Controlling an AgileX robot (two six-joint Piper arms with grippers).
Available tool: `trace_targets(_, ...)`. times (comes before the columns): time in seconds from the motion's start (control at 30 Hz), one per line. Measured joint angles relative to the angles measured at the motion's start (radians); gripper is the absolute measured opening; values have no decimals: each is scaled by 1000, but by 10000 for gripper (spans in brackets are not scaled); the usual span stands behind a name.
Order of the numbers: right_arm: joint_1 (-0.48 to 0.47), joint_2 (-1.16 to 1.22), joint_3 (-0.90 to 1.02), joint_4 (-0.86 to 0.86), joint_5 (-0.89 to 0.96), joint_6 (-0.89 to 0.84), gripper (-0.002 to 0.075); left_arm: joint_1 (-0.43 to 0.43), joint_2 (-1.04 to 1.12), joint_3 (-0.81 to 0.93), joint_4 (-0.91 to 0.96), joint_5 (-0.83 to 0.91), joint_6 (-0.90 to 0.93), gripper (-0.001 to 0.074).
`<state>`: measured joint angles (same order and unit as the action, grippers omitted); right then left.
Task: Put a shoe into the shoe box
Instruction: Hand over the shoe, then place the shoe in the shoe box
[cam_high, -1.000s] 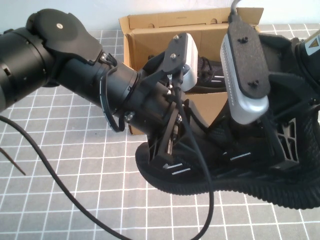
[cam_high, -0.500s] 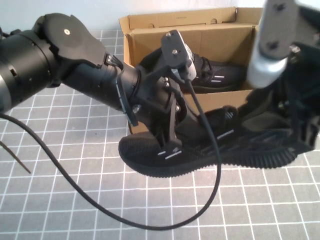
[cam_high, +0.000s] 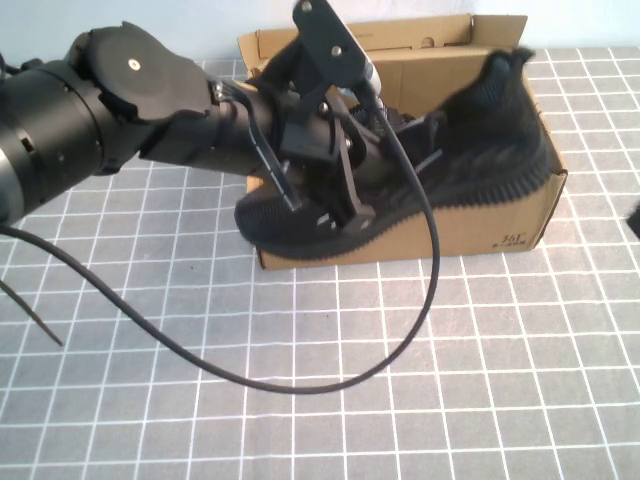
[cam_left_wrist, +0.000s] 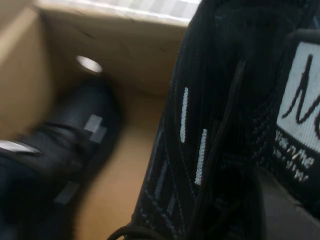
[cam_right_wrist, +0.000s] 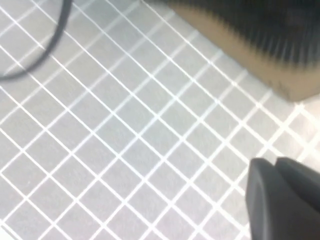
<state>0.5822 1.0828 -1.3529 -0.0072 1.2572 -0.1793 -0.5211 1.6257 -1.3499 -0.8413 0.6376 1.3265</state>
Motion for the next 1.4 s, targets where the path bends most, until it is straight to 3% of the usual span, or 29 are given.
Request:
trace_targets(0.27, 0, -101, 147, -91, 4, 114, -14, 0, 43, -78, -23, -120, 174, 21)
trace_targets(0.73, 0, -207, 202, -187, 4, 247, -16, 0, 308, -379, 66, -72, 195, 21)
trace_targets(1.4, 0, -222, 202, -189, 4, 251, -16, 0, 421, -399, 150, -83, 195, 21)
